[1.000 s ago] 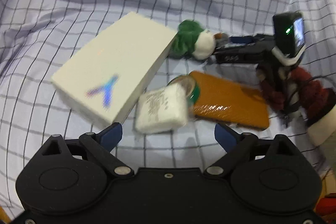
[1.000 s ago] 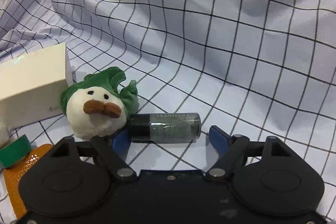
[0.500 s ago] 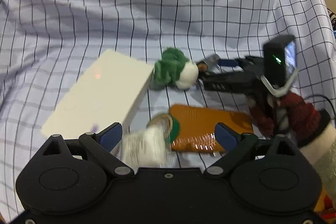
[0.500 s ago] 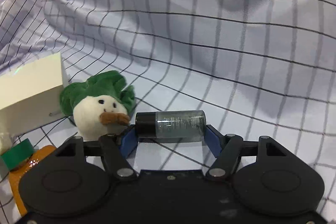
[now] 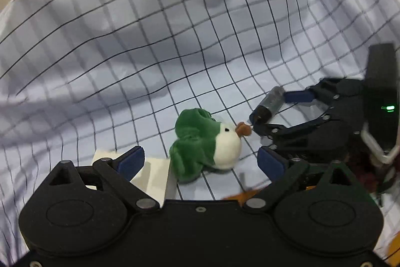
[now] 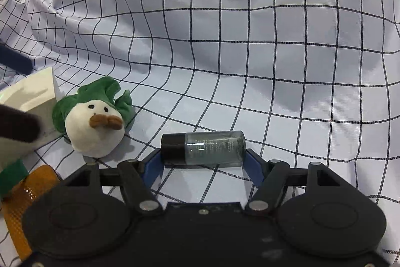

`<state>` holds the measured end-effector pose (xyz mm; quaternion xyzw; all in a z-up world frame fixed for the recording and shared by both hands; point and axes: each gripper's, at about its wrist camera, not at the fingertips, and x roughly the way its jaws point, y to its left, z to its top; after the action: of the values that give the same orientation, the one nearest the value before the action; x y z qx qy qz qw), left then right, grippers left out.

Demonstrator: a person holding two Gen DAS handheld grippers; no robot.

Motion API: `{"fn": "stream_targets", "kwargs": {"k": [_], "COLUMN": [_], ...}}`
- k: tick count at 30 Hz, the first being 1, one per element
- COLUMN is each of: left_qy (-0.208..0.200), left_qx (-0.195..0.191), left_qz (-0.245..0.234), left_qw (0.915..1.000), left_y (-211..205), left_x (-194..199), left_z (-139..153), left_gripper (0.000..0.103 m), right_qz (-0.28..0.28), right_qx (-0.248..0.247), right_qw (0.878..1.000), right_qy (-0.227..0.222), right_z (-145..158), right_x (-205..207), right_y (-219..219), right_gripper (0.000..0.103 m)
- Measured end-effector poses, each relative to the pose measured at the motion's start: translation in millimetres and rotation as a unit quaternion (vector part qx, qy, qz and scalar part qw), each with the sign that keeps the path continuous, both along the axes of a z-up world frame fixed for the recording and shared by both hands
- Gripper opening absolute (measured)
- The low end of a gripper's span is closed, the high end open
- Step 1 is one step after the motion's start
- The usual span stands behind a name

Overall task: Organize soft objects
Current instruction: 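Grasp the green-and-white plush toy with the left tool while the right tool holds the cylinder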

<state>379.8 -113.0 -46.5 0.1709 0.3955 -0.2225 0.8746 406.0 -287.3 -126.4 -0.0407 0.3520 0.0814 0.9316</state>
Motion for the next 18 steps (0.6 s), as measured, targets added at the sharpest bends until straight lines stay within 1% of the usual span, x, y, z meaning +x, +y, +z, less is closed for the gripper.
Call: {"fn": "stream_targets", "kwargs": {"k": [3,7,9,12,14,18], "left_qy": [0.001,-0.012,-0.001,0.02,0.028,0.064], "left_qx": [0.029,0.061,0.068,0.065,0.05,0.027], "left_qz": [-0.021,-0.036,-0.04,-0.036,-0.026,-0.01], "left_qw": [0.9994,0.9974,0.9969,0.9971,0.998,0.9975], "left_y": [-12,-24,-28,-31,-27,-21], "left_x": [12,16,19,25,29,46], "left_z": [-10,-23,-32,-43,-50,-53], "left_gripper": [0.095,0.095,0.095,0.095,0.095,0.095], "right_qz": [-0.002,-0.004,-0.007,-0.008,-0.013,-0.013], "right_qx": [0.003,0.004,0.003,0.003,0.002,0.0], "right_qw": [1.0,1.0,1.0,1.0,1.0,1.0], "right_qy": [0.001,0.002,0.002,0.002,0.003,0.003], "right_z": [-1,-3,-4,-6,-7,-8], "right_x": [0,1,0,0,1,2], "right_y": [-2,-2,-1,-1,-1,0], "right_gripper": [0.07,0.072,0.074,0.075,0.076,0.078]}}
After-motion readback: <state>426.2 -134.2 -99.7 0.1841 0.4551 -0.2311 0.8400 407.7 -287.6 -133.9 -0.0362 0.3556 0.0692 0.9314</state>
